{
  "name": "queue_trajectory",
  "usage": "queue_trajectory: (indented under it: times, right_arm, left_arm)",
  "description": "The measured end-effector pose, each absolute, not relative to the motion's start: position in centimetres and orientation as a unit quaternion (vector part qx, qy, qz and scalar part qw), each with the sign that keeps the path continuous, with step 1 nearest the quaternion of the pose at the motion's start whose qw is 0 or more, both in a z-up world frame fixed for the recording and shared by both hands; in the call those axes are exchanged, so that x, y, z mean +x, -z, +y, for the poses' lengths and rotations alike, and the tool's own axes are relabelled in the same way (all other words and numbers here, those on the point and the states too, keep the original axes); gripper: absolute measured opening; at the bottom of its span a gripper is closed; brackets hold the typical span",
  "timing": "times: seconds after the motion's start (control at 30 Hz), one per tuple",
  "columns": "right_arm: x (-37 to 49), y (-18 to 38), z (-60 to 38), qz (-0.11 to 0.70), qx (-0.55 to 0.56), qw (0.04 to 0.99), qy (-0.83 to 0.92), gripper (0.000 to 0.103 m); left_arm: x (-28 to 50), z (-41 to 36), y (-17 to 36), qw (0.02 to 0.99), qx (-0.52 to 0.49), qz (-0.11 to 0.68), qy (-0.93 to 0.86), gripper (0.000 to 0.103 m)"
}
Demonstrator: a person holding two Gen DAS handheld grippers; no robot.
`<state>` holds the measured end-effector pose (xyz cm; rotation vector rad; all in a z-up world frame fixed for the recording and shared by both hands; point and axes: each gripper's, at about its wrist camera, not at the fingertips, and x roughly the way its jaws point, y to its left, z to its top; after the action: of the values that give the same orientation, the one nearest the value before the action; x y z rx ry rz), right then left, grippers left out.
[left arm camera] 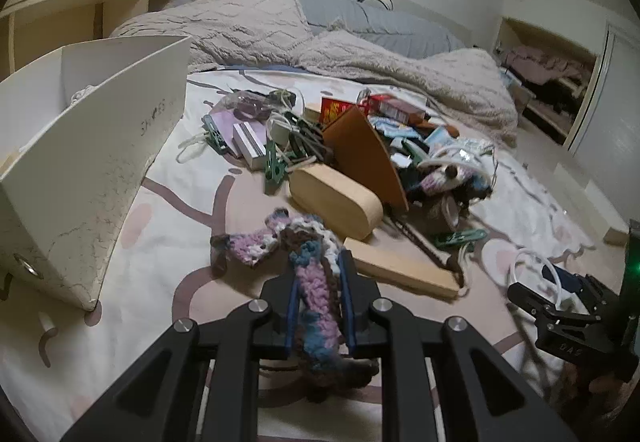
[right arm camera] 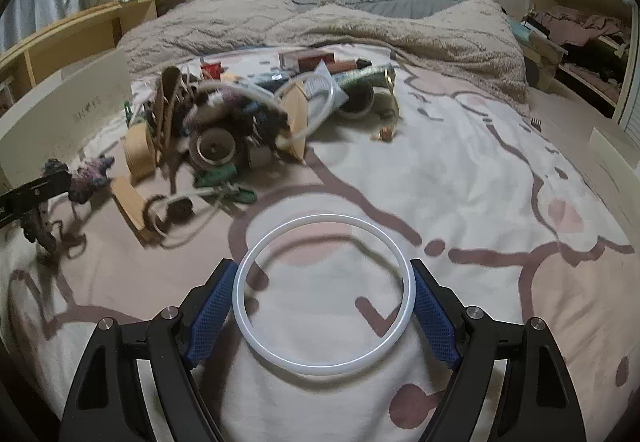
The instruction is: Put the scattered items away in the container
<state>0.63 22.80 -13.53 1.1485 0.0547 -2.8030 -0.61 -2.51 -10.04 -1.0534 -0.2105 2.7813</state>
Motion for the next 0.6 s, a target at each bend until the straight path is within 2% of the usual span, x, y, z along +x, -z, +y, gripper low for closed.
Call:
queue_trajectory:
  times: [0.6]
  right_arm:
    - [-0.5, 6.8, 21.6, -0.027, 0.333, 0.119, 0.935, 0.084]
  left_arm:
    - [0.3, -4.6, 1.9, 0.104, -0.261, -0.107, -0.954, 0.018]
